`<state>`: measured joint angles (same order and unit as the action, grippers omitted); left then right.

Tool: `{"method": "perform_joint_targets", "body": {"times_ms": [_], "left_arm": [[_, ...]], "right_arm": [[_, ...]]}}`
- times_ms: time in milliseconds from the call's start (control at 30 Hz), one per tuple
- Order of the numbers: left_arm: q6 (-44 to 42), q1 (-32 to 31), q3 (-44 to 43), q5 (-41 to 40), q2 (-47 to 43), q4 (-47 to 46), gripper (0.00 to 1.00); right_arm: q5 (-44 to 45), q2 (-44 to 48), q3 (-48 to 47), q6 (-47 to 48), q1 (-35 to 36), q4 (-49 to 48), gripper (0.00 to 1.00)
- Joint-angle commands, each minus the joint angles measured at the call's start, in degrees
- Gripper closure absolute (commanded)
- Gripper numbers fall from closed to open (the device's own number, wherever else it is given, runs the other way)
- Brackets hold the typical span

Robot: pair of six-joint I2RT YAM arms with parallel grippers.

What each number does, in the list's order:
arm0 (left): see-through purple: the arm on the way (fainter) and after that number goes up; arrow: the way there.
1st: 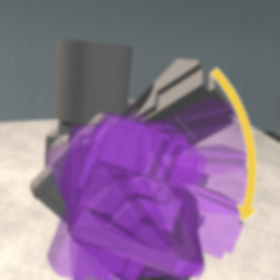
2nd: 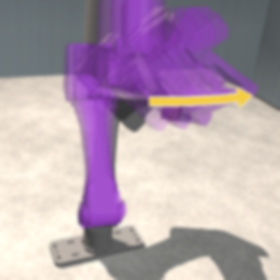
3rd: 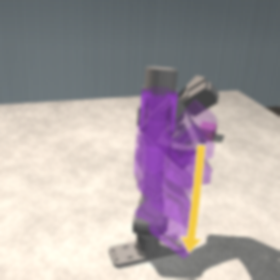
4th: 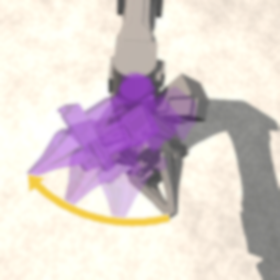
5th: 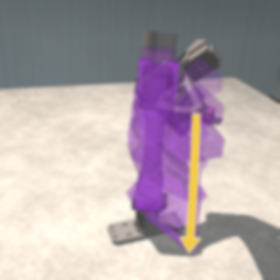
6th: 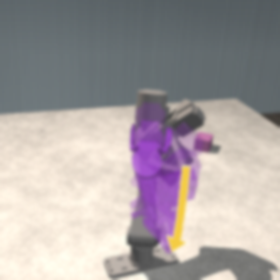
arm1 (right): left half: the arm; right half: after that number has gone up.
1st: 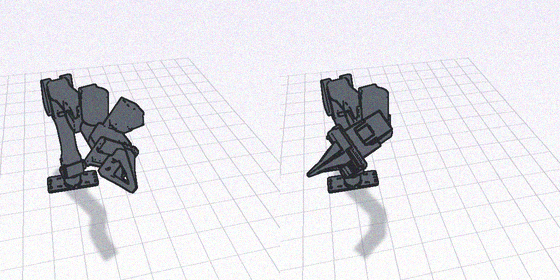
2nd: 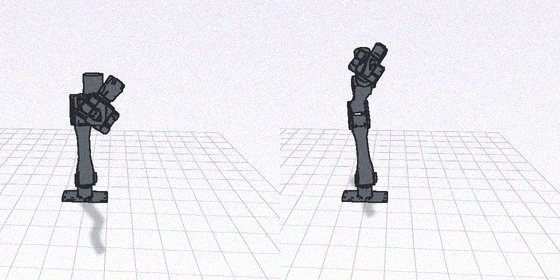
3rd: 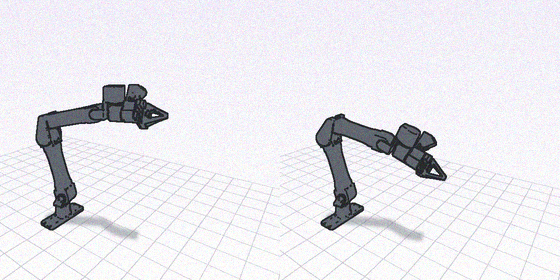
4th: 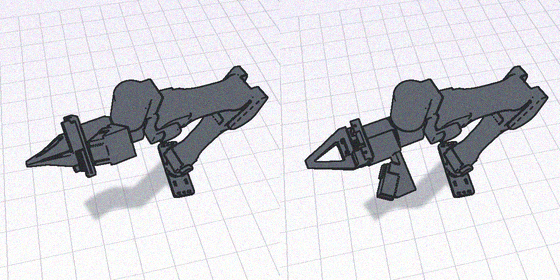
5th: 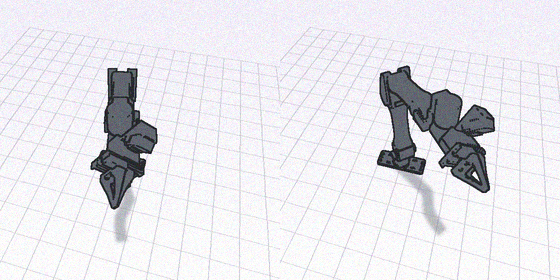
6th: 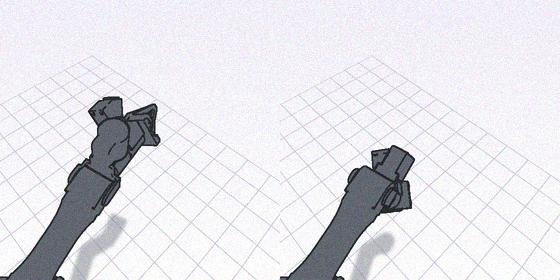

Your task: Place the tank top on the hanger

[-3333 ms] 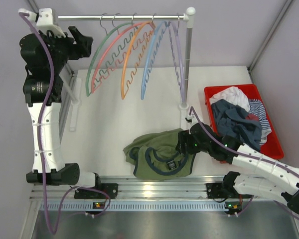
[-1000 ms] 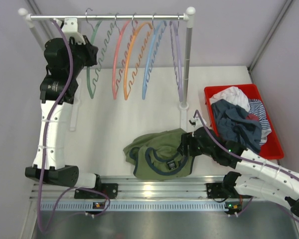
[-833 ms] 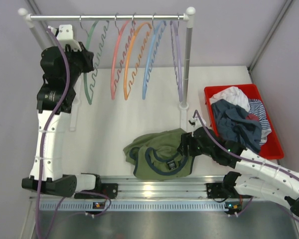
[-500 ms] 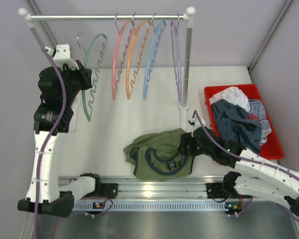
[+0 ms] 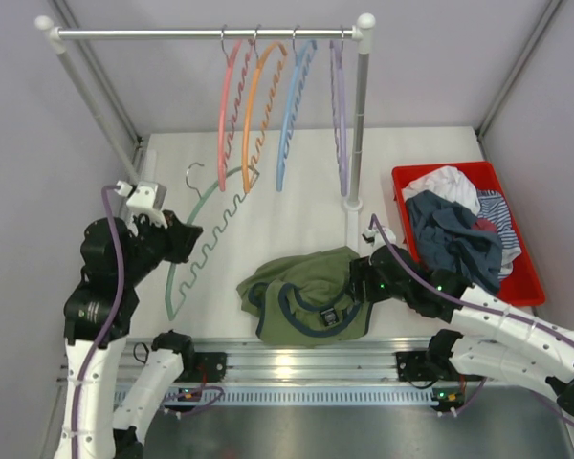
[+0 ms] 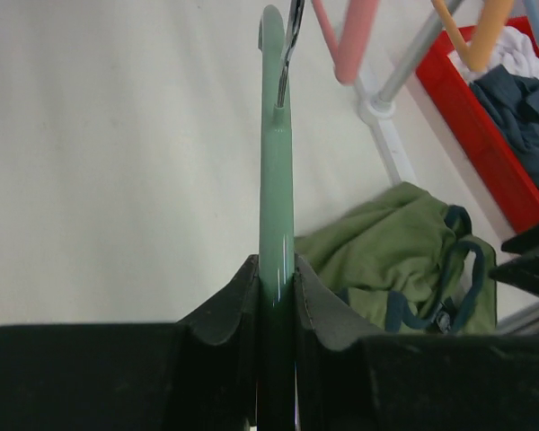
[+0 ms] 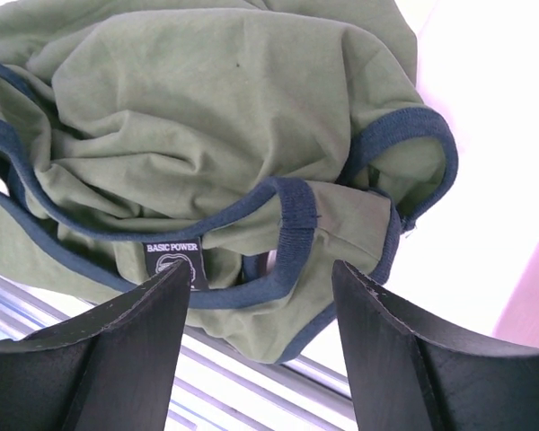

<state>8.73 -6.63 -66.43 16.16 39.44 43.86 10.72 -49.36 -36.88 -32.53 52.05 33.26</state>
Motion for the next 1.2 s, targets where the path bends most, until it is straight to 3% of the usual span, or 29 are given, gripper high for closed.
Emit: {"method": "perform_joint_targets", "body": {"times_ms": [0, 467, 667, 967, 1067, 1167], "left_arm": [[1.37, -0.05, 2.35, 8.44, -6.63, 2.71, 1.00], [5.07, -3.29, 12.73, 22.24, -18.78, 8.44, 1.00], [5.07, -7.59, 12.30, 25.67, -18.09, 8.44, 1.00], [4.45, -13.05, 11.85, 24.10, -14.13, 8.53, 1.00], [4.36, -13.58, 11.59, 24.09, -12.47, 8.44, 1.00], [4.45, -13.76, 11.42, 25.32, -10.88, 7.56, 1.00]], "right_arm": [[1.58, -0.12, -2.67, 0.45, -0.37, 0.67, 0.36], [2.90, -4.33, -2.76, -0.86, -0.72, 0.93, 0.41], [3.43, -6.18, -2.32, -1.92, -0.72, 0.50, 0.48], [4.40, -8.03, -0.56, -3.24, -0.72, -1.35, 0.55], [4.57, -8.73, -0.64, -3.24, -0.72, -1.70, 0.61], [5.27, -8.47, -1.00, -3.24, -0.64, -1.01, 0.75]]}}
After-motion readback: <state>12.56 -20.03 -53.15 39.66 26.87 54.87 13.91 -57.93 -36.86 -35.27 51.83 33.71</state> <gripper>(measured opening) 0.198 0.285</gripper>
